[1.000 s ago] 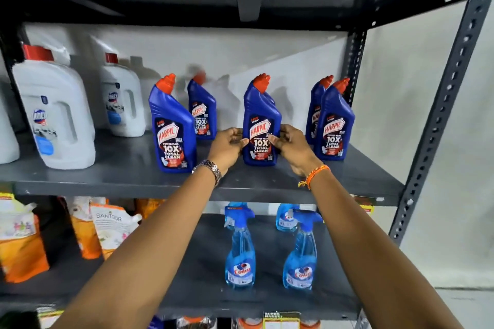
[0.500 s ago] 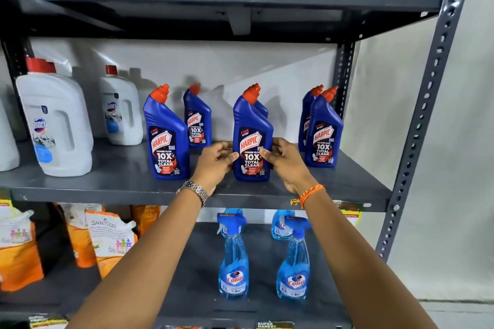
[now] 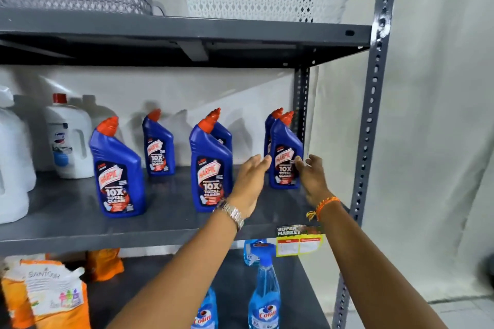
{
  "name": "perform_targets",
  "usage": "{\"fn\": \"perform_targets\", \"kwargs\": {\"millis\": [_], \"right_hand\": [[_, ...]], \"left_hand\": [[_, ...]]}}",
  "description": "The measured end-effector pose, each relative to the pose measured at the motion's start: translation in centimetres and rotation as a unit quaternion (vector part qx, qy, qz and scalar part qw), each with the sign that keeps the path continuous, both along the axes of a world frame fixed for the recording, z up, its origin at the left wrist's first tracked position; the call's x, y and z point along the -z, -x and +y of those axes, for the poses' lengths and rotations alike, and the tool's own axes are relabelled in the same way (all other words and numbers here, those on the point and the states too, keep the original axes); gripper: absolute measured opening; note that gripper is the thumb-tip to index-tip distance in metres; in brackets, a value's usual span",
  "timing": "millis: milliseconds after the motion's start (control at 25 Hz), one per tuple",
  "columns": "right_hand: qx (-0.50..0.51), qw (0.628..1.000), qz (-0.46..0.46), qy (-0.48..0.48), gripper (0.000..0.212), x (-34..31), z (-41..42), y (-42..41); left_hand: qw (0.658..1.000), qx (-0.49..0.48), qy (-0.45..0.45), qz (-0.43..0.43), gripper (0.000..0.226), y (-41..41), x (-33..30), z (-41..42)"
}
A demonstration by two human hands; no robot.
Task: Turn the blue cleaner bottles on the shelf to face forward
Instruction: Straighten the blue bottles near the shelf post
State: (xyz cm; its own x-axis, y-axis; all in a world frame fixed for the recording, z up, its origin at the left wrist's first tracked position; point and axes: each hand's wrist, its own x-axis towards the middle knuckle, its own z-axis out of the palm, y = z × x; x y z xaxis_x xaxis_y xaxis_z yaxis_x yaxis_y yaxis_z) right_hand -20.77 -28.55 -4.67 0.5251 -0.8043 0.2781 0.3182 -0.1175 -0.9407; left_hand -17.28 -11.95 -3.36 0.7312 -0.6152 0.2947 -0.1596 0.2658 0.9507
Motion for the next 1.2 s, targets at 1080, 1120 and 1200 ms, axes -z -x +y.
{"fn": "perform_targets", "kwargs": {"millis": [1080,1120,1200], "right_hand": [[-0.113,0.991,0.073,-0.014,0.031,2.2,-0.9,6.8],[-0.120,0.990,0.069,-0.016,0.030,2.2,-1.1,6.7],[-0.118,0.990,0.071,-0.007,0.030,2.0,-0.9,7.1]], "left_hand": [[0.982,-0.175,-0.058,-0.036,0.011,1.4,3.5,-4.3],[0.984,-0.168,-0.050,-0.034,0.012,1.3,3.5,-4.4],[0.983,-0.166,-0.059,-0.048,0.019,1.8,3.3,-4.4]]}}
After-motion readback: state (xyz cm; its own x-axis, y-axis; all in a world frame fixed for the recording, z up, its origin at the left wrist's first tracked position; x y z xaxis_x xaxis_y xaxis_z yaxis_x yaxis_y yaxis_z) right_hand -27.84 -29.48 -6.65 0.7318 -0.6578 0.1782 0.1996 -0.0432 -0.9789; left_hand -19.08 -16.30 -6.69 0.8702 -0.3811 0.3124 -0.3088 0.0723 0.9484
